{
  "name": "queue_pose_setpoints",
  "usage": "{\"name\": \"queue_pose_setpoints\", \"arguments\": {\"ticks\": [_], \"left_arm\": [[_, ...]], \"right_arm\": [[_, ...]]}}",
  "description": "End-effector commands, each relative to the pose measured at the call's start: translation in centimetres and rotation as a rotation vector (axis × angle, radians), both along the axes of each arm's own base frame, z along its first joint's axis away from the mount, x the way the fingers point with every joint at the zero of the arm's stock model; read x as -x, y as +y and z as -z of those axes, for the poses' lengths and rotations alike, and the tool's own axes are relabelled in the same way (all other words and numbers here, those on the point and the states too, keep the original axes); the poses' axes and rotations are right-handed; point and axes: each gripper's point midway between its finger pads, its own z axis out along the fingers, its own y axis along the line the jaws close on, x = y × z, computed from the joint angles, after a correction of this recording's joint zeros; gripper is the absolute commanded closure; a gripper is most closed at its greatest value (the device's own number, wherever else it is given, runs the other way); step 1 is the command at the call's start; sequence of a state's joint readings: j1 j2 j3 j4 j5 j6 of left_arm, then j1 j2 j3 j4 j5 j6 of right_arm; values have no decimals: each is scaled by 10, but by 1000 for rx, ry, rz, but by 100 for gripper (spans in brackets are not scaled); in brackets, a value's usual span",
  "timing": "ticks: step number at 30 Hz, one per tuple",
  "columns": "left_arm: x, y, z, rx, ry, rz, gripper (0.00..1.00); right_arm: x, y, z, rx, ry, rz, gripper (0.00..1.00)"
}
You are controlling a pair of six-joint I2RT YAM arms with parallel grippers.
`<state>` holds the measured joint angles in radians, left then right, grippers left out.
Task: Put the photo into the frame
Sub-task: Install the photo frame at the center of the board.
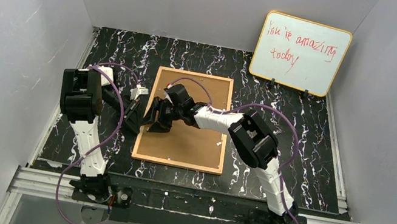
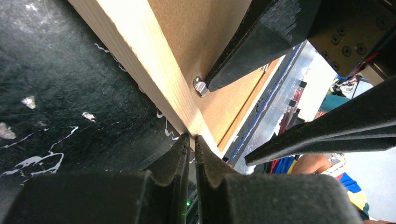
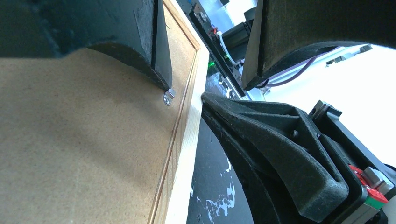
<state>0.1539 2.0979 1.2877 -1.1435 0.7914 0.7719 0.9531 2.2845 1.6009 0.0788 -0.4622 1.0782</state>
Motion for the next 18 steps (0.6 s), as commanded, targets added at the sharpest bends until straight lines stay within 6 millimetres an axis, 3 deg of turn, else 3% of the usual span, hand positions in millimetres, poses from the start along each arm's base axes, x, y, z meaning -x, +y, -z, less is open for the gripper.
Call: {"name": "queue_pose_setpoints", "arguments": {"ticks": [1,18], "left_arm": [[-5,-7,2,6,-83,28,94],[-2,-12,5,21,-81,36,95]], "right_arm": [[-4,5,16,39,-5,37,35],[-27,8,9,39,21,239,35]]}}
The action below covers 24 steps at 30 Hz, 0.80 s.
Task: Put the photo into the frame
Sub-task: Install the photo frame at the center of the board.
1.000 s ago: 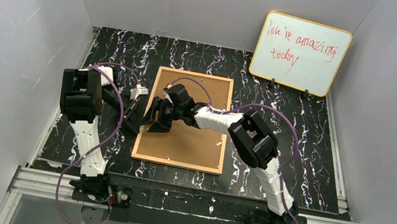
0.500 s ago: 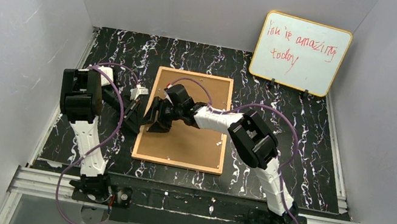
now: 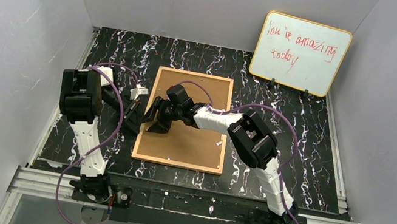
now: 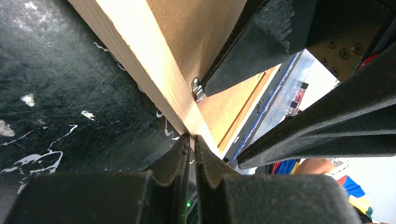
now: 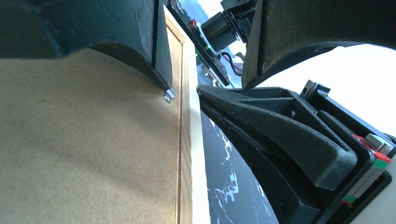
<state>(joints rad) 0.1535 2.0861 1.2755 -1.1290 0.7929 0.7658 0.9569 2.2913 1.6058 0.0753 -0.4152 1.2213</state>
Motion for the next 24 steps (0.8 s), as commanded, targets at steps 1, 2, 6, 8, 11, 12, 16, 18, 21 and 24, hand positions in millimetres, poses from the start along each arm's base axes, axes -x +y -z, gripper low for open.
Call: {"name": "queue_pose_setpoints", "arguments": {"ticks": [1,2,6,8,11,12,16,18,21,24], "left_arm": [[-2,-12,5,23,-73,41,95],[-2,-12,5,24,-71,41,95],[-2,-13,6,27,-71,42,95],[-2,-13,5,28,-70,43,95],[-1,-13,5,29,-77,47,95],[0,-13,5,28,-77,49,95],[-1,-12,5,25,-81,53,95],[-1,-13,4,28,-79,51,95],[-2,-14,3,32,-78,46,95],[-1,-14,4,35,-72,45,95]], "right_arm": [[-22,5,8,31,-82,135,35],[-23,5,9,32,-84,141,35],[-24,12,6,24,-87,160,35],[-25,16,5,22,-97,166,35],[-26,18,4,19,-104,169,35],[-26,18,3,18,-106,171,35],[-27,16,0,11,-120,174,35],[-27,17,-1,5,-121,170,35],[-26,20,-3,-15,-123,163,35],[-29,23,-6,-35,-140,169,35]]}}
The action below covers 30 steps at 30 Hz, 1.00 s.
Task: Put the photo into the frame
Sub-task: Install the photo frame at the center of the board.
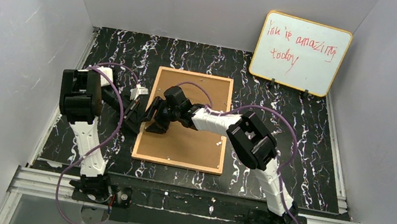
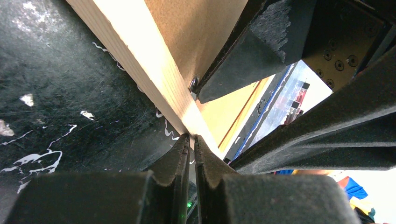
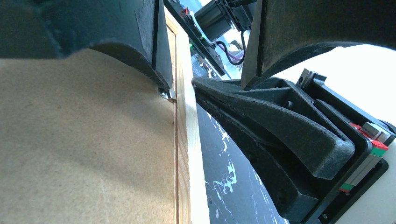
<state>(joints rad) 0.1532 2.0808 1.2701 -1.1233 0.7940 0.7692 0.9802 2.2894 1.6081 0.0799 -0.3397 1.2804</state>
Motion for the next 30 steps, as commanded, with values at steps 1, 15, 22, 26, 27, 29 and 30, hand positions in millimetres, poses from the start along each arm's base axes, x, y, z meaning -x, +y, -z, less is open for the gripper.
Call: {"name": "queue_pose_setpoints", "arguments": {"ticks": [1,15,22,26,27,29,30], "left_arm": [[-1,-14,5,36,-59,43,95],[-73,5,-32,101,-124,-90,87],[-152,10,-7,0,-137,-288,74],[-165,-1,4,10,-125,-292,74],[-165,-5,5,21,-122,-287,74],[-165,-11,5,37,-120,-276,75],[-163,-13,6,39,-120,-268,76]], "right_arm": [[-30,16,-6,-43,-153,104,35],[-86,-33,-104,-181,-396,121,26],[-155,-58,-94,-144,-418,116,26],[-192,-64,-70,-84,-440,114,27],[-198,-64,-62,-76,-435,107,27],[-207,-63,-51,-62,-429,99,28],[-210,-62,-45,-59,-424,95,29]]}}
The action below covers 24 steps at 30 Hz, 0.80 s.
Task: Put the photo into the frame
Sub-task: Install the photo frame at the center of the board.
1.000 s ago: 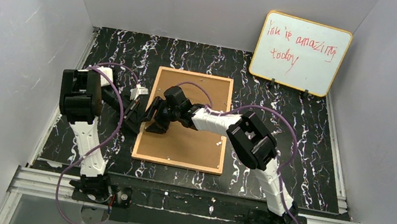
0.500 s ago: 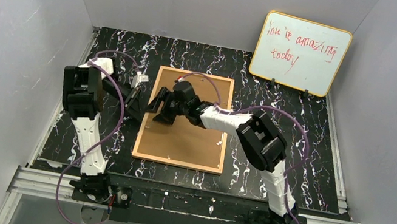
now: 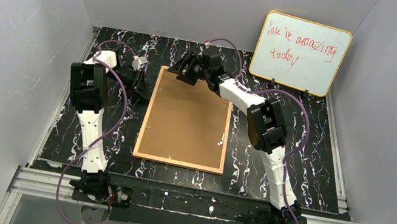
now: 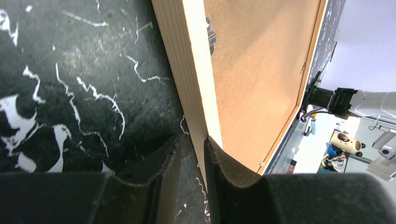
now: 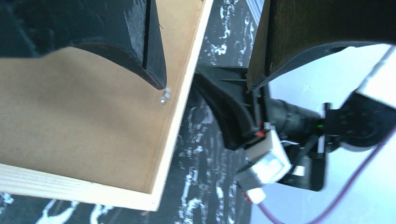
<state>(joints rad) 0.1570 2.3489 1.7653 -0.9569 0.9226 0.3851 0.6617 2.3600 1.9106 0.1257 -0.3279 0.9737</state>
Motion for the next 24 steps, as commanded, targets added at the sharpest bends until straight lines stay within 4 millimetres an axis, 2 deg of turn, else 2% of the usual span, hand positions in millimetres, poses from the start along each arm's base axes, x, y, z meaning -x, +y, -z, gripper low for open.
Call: {"name": "queue_pose_setpoints", "arguments": {"ticks": [1,7,15,20,22,24], "left_arm": [[-6,-15,6,4,-14,21,78],[12,-23,19,-8,4,85,84],[49,-56,19,22,35,192,85],[57,-53,15,4,26,219,85],[52,-44,10,4,25,198,84],[43,-35,5,15,18,166,79]], "right_arm": [[3,8,42,76,37,-78,29],[2,7,70,98,77,-90,32],[13,8,79,97,115,-118,32],[27,3,80,109,146,-127,33],[31,-3,78,118,145,-115,34],[33,-7,73,125,130,-106,33]]}}
